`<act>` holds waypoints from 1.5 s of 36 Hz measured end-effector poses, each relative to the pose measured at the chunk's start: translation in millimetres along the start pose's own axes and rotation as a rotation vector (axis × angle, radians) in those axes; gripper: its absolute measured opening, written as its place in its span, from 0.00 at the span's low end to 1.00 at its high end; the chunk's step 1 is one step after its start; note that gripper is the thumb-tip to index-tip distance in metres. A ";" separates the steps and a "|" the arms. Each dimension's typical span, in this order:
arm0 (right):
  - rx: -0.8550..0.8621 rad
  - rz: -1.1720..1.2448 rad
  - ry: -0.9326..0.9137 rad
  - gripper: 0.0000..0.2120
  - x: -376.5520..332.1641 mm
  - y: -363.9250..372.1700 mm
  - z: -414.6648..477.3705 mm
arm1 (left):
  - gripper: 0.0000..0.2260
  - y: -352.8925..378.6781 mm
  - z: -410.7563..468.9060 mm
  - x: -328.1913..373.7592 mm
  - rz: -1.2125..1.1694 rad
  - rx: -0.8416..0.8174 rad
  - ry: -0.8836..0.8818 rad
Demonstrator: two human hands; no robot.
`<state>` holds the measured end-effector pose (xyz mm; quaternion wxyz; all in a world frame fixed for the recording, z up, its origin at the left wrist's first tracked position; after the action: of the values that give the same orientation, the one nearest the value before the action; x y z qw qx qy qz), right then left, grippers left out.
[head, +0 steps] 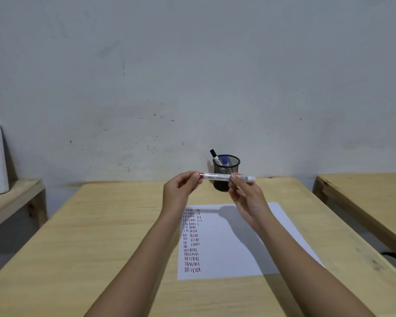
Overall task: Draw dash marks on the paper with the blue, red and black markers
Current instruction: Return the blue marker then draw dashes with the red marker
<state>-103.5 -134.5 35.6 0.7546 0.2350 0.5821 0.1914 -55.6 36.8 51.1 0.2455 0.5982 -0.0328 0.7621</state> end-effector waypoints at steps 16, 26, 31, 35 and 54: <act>-0.092 -0.137 -0.059 0.06 19.9 17.8 20.6 | 0.11 -47.4 0.3 -19.2 -0.115 0.161 -0.233; 0.025 -0.008 -0.049 0.06 27.6 -17.8 22.6 | 0.06 -90.9 10.8 -29.0 1.033 -0.013 -0.349; 0.085 -0.243 -0.045 0.13 40.1 -24.4 17.5 | 0.06 -74.9 12.2 -48.8 1.272 -0.158 -0.386; 0.131 -0.317 0.017 0.15 44.9 -24.5 12.8 | 0.06 -70.8 13.2 -52.8 1.226 -0.174 -0.361; 0.117 -0.420 0.203 0.12 71.4 -3.1 -7.4 | 0.19 -46.2 -35.8 -28.5 1.099 -0.116 -0.027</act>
<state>-92.8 -95.9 -24.0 0.7004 0.1313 0.7013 0.0190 -63.8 80.0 3.3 -0.1562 0.4882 -0.3853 0.7674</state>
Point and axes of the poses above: each hand's wrist, its own z-axis towards the middle knuckle, its own y-axis out of the palm, x = y × z, the point moved 8 cm from there along z, towards the middle knuckle, and after that the axes turned 13 degrees about -x, right-handed, at the moved point
